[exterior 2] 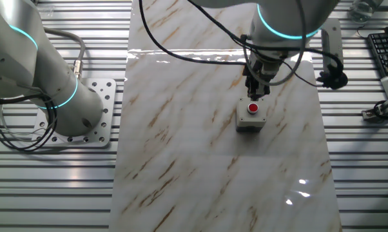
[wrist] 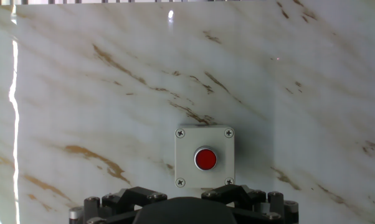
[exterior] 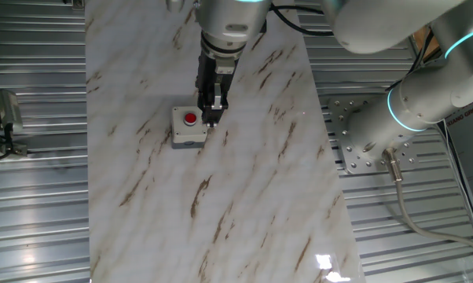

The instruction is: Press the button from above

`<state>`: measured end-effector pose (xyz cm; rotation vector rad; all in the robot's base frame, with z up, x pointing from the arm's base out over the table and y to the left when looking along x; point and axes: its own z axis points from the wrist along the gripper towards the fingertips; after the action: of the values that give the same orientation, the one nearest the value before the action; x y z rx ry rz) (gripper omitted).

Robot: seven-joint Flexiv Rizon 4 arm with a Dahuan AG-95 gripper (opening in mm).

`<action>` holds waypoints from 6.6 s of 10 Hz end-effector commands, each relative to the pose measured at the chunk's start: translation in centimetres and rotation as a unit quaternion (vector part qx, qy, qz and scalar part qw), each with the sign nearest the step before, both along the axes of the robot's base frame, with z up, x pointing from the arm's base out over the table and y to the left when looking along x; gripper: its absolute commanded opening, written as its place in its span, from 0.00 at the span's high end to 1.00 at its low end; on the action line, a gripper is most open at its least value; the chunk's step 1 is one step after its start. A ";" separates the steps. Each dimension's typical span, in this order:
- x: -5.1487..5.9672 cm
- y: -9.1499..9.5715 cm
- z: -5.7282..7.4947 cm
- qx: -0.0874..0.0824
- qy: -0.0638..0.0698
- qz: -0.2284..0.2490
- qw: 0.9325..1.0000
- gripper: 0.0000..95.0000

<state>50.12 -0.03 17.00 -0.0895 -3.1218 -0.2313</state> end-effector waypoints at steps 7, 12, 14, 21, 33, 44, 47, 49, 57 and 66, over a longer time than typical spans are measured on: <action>-0.1 0.0 0.1 -0.033 0.010 -0.001 0.999 1.00; -0.2 0.0 0.1 -0.038 0.011 0.003 0.999 1.00; -0.2 -0.3 0.2 -0.036 0.012 0.007 0.999 1.00; -0.4 -1.5 0.1 -0.029 0.012 0.025 0.999 1.00; -0.2 -3.1 0.2 -0.021 0.016 0.054 0.998 1.00; 0.0 -3.2 -0.3 -0.019 0.015 0.060 0.998 1.00; 0.1 -3.2 -0.3 -0.019 0.017 0.062 0.998 1.00; 0.5 -3.2 -0.2 -0.019 0.024 0.062 0.998 1.00; 2.1 -3.2 -0.4 -0.018 0.036 0.067 0.997 1.00; 2.1 -3.2 -0.4 -0.005 0.047 0.077 0.996 1.00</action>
<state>52.21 -3.24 16.61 0.1365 -3.0181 -0.1996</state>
